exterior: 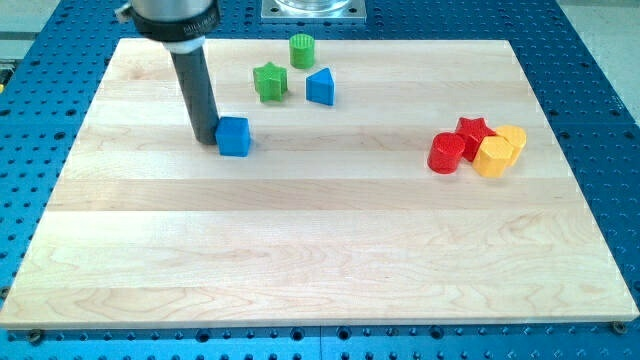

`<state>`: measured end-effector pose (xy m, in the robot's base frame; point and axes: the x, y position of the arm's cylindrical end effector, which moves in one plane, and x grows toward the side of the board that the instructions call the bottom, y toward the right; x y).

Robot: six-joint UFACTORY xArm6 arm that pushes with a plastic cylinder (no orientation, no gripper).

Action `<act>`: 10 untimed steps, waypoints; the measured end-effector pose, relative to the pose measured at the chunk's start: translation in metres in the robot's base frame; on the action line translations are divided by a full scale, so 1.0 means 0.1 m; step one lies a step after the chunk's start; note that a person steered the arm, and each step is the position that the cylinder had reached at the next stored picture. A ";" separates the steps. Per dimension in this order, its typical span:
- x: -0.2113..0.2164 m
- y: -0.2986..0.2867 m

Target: Move the blue cube to the bottom left of the board

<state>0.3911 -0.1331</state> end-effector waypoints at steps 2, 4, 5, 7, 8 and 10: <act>0.01 0.46; 1.17 0.45; 1.28 0.79; 1.64 -0.42; 1.64 -0.08; 2.18 -0.21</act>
<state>0.6090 -0.1541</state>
